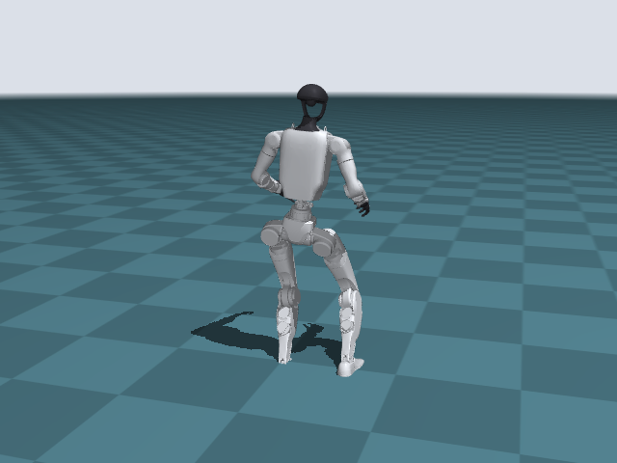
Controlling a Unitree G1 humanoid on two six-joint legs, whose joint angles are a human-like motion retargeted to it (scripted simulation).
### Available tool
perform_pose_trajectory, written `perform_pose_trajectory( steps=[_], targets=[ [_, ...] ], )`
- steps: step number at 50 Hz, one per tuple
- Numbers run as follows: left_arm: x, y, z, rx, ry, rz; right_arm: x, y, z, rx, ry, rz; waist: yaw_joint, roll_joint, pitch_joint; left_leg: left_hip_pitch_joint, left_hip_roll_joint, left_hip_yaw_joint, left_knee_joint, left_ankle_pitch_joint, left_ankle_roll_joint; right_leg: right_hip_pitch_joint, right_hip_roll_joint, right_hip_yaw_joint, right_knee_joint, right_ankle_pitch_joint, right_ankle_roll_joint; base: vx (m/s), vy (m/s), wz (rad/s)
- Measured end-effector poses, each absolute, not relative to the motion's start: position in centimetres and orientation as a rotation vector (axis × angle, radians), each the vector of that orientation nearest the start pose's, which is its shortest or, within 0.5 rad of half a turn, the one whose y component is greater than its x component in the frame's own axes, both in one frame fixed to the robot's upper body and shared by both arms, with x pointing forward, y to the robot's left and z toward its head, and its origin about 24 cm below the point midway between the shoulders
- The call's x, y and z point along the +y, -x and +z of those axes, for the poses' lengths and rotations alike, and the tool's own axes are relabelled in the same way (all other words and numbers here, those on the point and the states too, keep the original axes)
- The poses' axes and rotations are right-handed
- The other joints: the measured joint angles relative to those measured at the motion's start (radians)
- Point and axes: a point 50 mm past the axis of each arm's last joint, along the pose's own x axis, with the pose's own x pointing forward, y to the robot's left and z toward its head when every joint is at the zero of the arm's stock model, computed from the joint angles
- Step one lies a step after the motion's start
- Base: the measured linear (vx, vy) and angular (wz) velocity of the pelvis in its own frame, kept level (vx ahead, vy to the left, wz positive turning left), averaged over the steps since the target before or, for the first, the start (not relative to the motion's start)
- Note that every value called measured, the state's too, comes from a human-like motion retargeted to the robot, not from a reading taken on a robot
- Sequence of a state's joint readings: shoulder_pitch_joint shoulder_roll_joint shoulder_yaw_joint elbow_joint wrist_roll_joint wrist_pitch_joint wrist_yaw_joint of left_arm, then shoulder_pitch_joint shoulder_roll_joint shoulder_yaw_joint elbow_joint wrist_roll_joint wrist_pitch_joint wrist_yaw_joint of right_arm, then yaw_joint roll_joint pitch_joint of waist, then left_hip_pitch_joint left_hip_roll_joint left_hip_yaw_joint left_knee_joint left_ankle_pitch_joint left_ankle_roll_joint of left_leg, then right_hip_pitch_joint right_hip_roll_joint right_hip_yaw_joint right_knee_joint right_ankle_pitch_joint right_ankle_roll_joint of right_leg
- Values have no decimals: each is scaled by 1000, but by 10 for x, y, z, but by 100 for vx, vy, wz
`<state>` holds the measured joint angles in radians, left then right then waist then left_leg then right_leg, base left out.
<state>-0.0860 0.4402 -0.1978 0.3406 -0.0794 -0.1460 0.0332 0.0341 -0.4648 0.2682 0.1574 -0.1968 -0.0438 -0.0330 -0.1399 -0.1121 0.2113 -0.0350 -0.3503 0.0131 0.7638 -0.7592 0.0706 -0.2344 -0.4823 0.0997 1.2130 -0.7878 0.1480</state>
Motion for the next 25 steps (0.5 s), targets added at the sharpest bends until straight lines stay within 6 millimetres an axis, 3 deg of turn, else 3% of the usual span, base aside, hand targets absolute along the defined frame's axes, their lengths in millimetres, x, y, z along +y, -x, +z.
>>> perform_pose_trajectory(
  steps=[12, 25],
  targets=[
    [176, -250, 23, 61, -209, -263, -180, -234, 15, 126, 682, 357, 59, -3, -5, 25, 18, -35, -18, -2, -3, 32, 9, -50, -55, -21, -18, 5, -6, 6],
    [166, -232, 18, 97, -84, -330, -170, -240, 25, 83, 645, 396, 114, 56, -20, -6, 121, -51, 58, -14, -39, 72, 102, -132, -114, -39, -66, 2, -10, 0]
  ],
)
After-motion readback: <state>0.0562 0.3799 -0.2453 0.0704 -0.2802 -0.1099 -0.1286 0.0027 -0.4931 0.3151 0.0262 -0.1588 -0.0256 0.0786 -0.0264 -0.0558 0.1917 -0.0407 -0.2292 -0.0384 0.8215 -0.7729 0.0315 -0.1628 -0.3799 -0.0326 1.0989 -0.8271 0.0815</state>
